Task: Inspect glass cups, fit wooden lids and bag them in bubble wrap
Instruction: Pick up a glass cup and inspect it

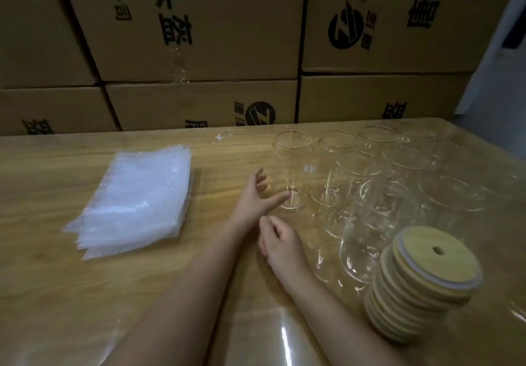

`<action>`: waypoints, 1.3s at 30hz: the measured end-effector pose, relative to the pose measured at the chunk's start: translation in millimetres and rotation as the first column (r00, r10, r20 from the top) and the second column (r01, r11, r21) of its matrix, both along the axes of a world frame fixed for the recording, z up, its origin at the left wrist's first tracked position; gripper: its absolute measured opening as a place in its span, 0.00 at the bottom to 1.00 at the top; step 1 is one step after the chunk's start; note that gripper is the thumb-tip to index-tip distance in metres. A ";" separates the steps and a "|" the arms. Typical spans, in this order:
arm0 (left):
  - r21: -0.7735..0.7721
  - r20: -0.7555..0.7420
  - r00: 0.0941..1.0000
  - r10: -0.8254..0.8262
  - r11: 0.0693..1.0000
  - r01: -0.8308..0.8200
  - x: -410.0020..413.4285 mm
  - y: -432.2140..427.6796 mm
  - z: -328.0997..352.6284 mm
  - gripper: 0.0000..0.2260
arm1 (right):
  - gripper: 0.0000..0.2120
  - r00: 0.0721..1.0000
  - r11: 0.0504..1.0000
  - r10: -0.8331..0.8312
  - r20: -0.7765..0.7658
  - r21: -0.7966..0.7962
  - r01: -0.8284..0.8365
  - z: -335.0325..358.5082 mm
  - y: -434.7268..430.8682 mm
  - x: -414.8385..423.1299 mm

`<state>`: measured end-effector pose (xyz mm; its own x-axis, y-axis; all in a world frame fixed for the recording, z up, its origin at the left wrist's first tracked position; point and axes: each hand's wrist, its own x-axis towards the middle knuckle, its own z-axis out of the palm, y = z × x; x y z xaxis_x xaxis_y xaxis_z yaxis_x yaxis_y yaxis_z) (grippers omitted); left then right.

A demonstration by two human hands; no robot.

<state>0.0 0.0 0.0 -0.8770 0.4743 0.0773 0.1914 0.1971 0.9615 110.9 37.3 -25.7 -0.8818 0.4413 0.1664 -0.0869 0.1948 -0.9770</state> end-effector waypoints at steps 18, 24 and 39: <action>0.100 -0.020 0.987 0.157 0.983 -0.154 18.2 -47.8 -6.8 0.40 | 0.20 0.998 0.999 0.004 0.064 0.043 -0.006 4.5 -5.1 3.6; 0.221 0.004 0.978 0.208 0.954 -0.203 47.9 -82.7 -16.7 0.44 | 0.11 0.988 0.991 -0.133 -0.075 0.012 0.134 7.0 -5.8 4.4; 0.112 -0.224 0.974 -0.044 0.991 0.071 54.0 -80.8 -19.6 0.45 | 0.23 0.938 0.997 0.071 -0.338 0.024 -0.067 11.9 -10.4 1.9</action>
